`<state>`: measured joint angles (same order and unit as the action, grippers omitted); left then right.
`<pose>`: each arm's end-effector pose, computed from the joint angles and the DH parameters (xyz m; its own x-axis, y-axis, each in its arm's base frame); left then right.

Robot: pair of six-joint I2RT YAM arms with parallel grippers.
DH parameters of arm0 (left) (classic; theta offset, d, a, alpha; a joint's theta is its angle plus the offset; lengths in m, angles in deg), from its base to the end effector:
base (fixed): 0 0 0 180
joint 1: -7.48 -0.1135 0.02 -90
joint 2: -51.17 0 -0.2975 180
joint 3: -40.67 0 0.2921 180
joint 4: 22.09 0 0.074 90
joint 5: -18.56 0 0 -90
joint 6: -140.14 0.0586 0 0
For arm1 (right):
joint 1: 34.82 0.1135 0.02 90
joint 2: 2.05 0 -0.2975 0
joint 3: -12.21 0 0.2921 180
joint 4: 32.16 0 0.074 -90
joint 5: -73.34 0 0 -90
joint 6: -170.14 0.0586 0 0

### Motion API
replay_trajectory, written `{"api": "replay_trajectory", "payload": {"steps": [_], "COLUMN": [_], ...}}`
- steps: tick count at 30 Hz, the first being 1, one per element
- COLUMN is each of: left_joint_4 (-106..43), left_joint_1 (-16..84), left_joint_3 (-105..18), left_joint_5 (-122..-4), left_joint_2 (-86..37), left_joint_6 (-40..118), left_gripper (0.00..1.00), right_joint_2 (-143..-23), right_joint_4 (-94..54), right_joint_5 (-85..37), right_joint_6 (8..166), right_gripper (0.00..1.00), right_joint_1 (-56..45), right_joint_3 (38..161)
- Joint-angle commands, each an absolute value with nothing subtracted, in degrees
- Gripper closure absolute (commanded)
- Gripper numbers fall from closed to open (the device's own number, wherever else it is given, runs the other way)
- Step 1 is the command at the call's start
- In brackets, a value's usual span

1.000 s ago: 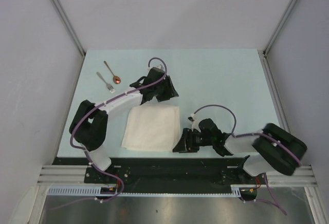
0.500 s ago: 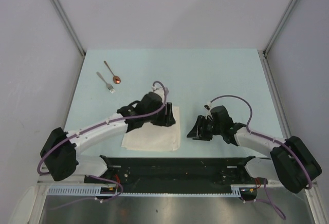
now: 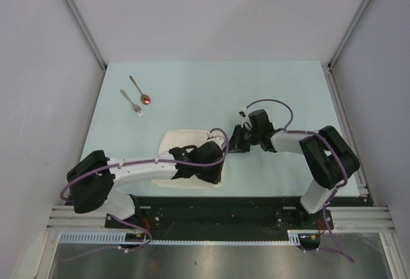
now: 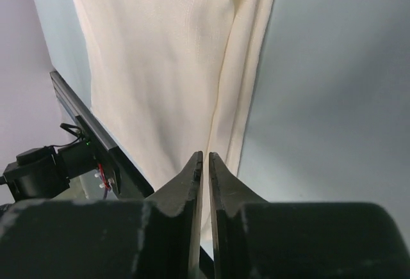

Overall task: Fold the napkin into a case and place the utensils inside
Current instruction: Smooth out the lower triangle-folded napkin at the center of the board.

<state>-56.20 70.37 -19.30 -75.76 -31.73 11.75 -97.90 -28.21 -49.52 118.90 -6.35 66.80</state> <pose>0.1517 -0.2867 0.1838 -0.8393 0.2806 -0.4657 0.4436 0.8486 -0.2883 0.2984 0.1980 0.1294 -0.9475 0.0844 -0.3083 -0.1837 0.6455 0.7413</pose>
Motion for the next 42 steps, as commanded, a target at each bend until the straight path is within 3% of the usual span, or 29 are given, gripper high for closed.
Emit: {"api": "replay_trajectory", "payload": {"steps": [1,4,8,13,15,16,17,20,42], "left_joint_4": [-56.09,-57.14,-57.58,-58.46,-58.81,-58.90,-58.99,-59.96,-59.69], "left_joint_1": [71.11,71.64,71.90,72.43,72.43,72.43,72.43,72.43,72.43], "left_joint_3": [-19.09,-20.23,-20.67,-20.84,-21.28,-21.37,-21.63,-22.25,-26.03], "left_joint_5": [-76.28,-77.06,-76.45,-76.19,-76.62,-76.80,-77.32,-78.21,-77.06], "left_joint_2": [-32.42,-33.91,-35.58,-37.25,-37.52,-37.52,-37.43,-37.25,-34.88], "left_joint_6": [9.27,9.18,9.01,8.48,8.48,8.56,8.65,8.57,9.62], "left_gripper": [0.52,0.52,0.60,0.59,0.63,0.66,0.78,1.00,1.00], "right_joint_2": [-102.05,-103.64,-103.47,-104.00,-105.13,-105.49,-105.58,-106.63,-117.18], "right_joint_4": [-32.70,-32.79,-31.91,-32.17,-32.26,-32.44,-32.70,-33.23,-33.41], "right_joint_5": [-52.96,-53.66,-53.31,-54.45,-54.89,-55.15,-54.98,-55.07,-55.68], "right_joint_6": [119.51,119.42,119.16,119.25,119.34,119.42,119.42,119.51,118.54], "right_gripper": [0.90,0.94,0.99,0.99,1.00,1.00,1.00,1.00,1.00], "right_joint_1": [-6.78,-6.87,-7.31,-8.45,-8.45,-8.45,-8.54,-9.06,-11.44], "right_joint_3": [71.33,73.35,74.24,75.21,75.91,76.00,75.91,76.18,83.99]}}
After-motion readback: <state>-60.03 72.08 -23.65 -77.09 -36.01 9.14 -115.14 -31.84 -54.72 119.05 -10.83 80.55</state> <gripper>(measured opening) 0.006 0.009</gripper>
